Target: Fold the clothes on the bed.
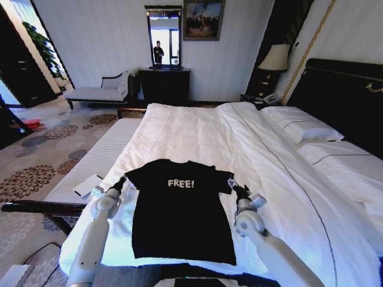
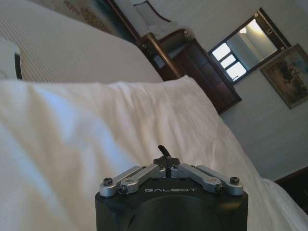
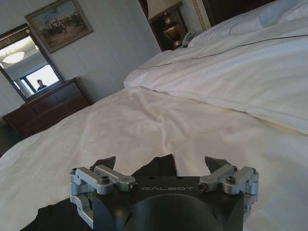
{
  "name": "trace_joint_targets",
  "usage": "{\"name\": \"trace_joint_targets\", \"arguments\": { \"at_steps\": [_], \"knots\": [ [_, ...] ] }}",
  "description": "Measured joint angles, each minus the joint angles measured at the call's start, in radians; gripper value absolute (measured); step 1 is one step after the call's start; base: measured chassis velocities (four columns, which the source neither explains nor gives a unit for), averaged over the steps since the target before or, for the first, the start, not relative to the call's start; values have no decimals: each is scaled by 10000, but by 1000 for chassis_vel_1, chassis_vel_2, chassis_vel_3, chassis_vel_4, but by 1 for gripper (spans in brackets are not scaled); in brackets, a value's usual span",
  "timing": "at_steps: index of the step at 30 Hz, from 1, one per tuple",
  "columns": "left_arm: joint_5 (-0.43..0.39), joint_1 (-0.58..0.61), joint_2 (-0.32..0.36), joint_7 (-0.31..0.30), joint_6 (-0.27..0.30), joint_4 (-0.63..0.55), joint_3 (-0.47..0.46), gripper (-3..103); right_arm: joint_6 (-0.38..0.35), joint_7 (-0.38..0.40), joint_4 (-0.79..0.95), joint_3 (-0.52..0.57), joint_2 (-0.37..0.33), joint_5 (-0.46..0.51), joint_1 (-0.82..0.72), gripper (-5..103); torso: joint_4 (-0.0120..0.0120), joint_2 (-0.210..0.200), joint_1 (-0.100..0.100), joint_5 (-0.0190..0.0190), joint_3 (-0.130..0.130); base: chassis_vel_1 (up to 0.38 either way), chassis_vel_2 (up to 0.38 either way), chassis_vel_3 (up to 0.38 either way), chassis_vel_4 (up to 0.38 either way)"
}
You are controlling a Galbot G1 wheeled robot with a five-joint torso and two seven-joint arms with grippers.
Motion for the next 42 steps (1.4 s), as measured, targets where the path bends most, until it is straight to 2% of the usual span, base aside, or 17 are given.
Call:
{"name": "trace_joint_targets", "arguments": {
  "at_steps": [15, 22, 25, 27, 28, 29, 31, 32, 33, 34, 35, 37, 38, 40, 41, 42],
  "knots": [
    [-57, -203, 376, -51, -7, 104, -99, 0, 0, 11, -63, -69, 51, 9, 77, 100, 0, 0, 0, 0, 0, 0, 0, 0, 0],
    [637, -84, 420, 6, -230, 176, -388, -2, -1, 16, -66, -78, 47, 10, 80, 100, -2, -1, 0, -1, 0, 0, 0, 0, 0],
    [716, 264, 409, 9, -320, -339, -733, 14, -1, 16, -64, -80, 47, 24, 109, 100, 4, 0, 0, 0, 0, 0, 0, 0, 0],
    [757, 349, 420, 12, -334, -484, -783, 14, -2, 16, -64, -79, 54, 29, 110, 100, 4, 0, 0, 0, 0, 0, 0, 0, 0],
    [915, 573, 492, 42, -373, -899, -887, 24, -2, 16, -73, -79, 91, 33, 111, 100, 1, 0, 0, -2, 0, 0, 0, 0, 0],
    [948, 703, 562, 47, -382, -1183, -938, 24, -2, 15, -100, -84, 124, 32, 109, 100, 1, 0, 0, 0, -1, 0, 0, 0, 0],
    [850, 902, 680, -52, -383, -1793, -1016, 36, -2, 13, -139, -115, 189, 15, 95, 100, 1, 0, 0, 2, 0, 0, 0, 0, 0],
    [850, 902, 680, -52, -383, -1793, -1016, 36, -2, 13, -139, -115, 189, 15, 95, 100, 1, 0, 0, 2, 0, 0, 0, 0, 0],
    [729, 975, 730, -157, -372, -2087, -1045, 36, -2, 12, -142, -130, 217, 4, 92, 100, 2, 0, 0, 1, 0, 0, 0, 0, 0],
    [464, 1104, 800, -412, -315, -2639, -1063, 46, -2, 11, -142, -151, 251, -6, 91, 100, -1, 0, 0, 2, 0, 0, 0, 0, 0],
    [332, 1192, 823, -545, -279, -2981, -1062, 46, -2, 12, -141, -158, 266, -8, 92, 100, 0, 0, 1, 2, 0, 0, 0, 0, 0],
    [129, 1537, 854, -822, -167, -3844, -985, 57, -4, 13, -112, -159, 277, -13, 97, 100, -2, 0, 0, 4, -1, 0, 0, 0, 0],
    [129, 1537, 854, -822, -167, -3844, -985, 57, -4, 13, -112, -159, 277, -13, 97, 100, -2, 0, 0, 4, -1, 0, 0, 0, 0],
    [169, 2055, 870, -1017, -5, -4443, -824, 68, -5, 16, -69, -139, 274, -13, 81, 100, -3, 0, 0, 4, -1, 0, 0, 0, 0],
    [337, 2371, 876, -1084, 52, -4622, -712, 68, -5, 16, -44, -115, 270, -14, 51, 100, -1, 0, 0, 3, -1, 0, 0, 0, 0],
    [573, 2690, 877, -1119, 81, -4722, -591, 74, -6, 16, -20, -92, 268, -17, 22, 100, 0, 0, 0, 2, -1, 0, 0, 0, 0]
  ]
}}
